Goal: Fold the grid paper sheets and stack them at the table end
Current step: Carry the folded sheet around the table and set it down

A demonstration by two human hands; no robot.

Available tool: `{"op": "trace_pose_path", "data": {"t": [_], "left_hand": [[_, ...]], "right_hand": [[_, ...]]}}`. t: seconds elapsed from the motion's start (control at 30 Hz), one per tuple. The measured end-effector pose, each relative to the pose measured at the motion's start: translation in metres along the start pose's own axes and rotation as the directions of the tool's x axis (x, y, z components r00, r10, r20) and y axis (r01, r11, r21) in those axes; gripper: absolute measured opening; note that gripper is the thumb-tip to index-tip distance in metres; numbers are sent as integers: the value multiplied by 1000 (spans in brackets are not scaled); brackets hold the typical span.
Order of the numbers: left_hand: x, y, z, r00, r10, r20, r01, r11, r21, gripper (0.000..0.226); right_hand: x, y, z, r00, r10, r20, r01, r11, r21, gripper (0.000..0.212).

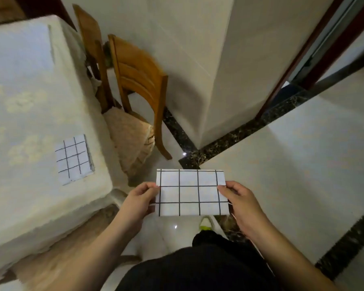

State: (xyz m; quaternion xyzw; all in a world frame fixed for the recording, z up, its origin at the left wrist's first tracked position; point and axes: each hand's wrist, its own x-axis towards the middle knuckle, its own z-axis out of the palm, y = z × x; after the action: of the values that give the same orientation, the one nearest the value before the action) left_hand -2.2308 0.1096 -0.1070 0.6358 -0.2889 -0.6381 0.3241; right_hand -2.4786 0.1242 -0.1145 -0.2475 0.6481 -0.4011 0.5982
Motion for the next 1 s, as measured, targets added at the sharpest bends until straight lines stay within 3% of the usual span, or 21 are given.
{"op": "trace_pose_path", "data": {"t": [0.2, 0.37, 0.6, 1.0], "left_hand": [[24, 27, 18, 983, -1, -186, -20, 994, -110, 16], [38, 44, 20, 937, -5, -350, -66, 979, -192, 14], [54, 53, -16, 857, -92, -508, -121, 920, -371, 14], [81, 48, -114, 751, -176, -637, -211, 850, -483, 13]], "right_hand": [[71, -60, 6, 975, 22, 222, 12, 988, -151, 14], [122, -99, 34, 943, 57, 328, 36, 962, -270, 17], [163, -128, 115, 870, 109, 481, 93, 922, -376, 14], [201, -134, 276, 751, 230, 619, 221, 796, -564, 19]]}}
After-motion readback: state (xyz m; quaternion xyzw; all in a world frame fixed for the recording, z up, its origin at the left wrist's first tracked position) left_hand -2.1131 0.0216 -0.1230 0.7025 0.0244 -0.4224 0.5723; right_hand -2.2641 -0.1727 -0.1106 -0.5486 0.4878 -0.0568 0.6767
